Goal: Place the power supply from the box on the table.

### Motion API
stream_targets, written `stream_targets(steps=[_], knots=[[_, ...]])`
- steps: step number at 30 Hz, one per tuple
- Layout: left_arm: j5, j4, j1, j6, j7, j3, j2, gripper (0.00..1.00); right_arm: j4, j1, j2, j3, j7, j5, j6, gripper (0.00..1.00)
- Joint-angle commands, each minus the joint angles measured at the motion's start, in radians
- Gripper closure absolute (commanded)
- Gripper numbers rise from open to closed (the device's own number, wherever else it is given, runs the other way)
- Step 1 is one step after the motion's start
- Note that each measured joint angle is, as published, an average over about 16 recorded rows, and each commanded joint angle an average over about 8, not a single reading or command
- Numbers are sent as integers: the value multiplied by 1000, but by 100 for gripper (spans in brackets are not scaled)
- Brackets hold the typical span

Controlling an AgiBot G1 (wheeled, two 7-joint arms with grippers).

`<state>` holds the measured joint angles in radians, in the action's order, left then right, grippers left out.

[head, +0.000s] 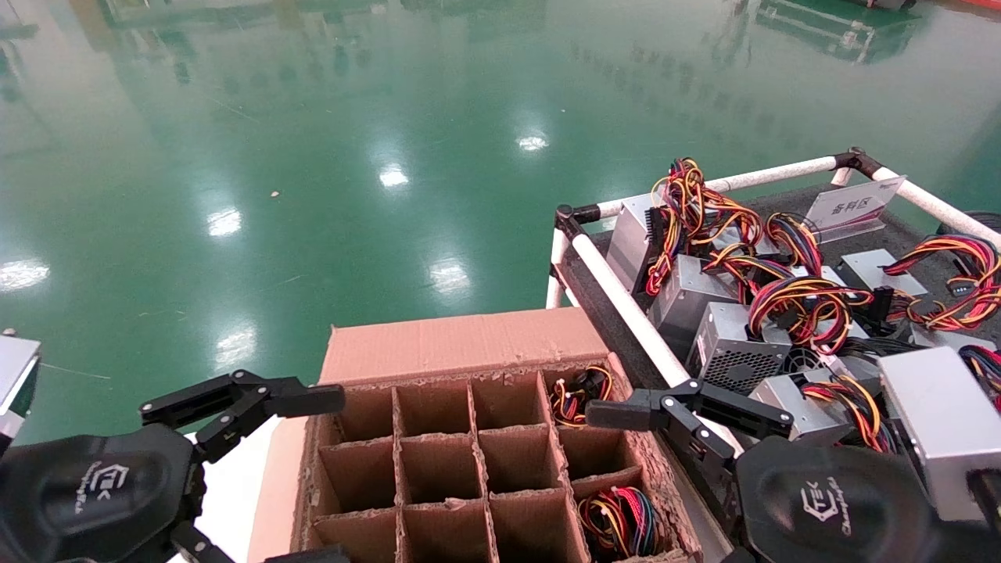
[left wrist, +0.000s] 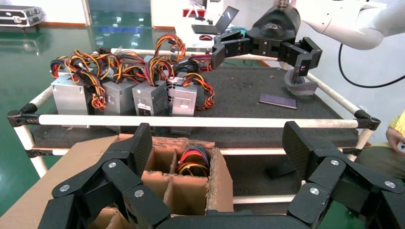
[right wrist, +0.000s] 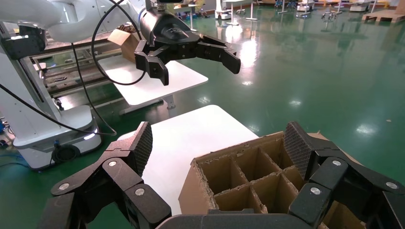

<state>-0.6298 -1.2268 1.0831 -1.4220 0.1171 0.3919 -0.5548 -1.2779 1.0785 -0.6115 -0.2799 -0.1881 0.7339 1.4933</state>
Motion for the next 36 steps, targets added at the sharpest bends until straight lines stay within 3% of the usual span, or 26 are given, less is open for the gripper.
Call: stream_targets(steps=[1, 36], knots=[[0, 0, 0, 0, 0, 0, 0, 100, 0, 0, 0, 0, 0, 0, 0, 0], [0, 0, 0, 0, 0, 0, 0, 100, 0, 0, 0, 0, 0, 0, 0, 0]])
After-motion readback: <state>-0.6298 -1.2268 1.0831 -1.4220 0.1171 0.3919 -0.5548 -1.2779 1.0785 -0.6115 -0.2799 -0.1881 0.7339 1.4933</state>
